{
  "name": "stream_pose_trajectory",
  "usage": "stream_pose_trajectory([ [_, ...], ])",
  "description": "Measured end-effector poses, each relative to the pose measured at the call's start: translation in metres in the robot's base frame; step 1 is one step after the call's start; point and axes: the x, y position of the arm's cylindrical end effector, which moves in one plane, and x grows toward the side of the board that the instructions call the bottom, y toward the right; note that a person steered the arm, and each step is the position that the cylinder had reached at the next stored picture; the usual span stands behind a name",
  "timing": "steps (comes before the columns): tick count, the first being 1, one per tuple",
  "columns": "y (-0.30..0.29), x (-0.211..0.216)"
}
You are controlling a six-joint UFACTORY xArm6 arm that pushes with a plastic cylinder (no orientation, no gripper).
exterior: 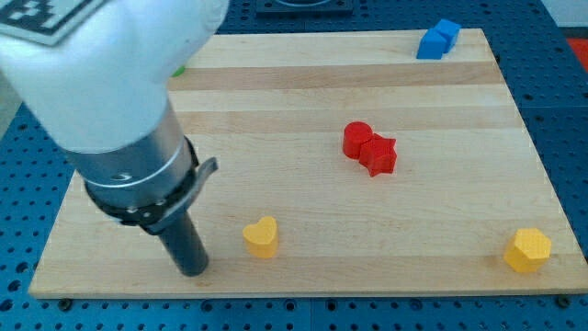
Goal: Move the yellow heart towards the red blocks
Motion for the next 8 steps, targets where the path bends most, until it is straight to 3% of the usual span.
stream_pose_trajectory([
  [8,0.094,-0.019],
])
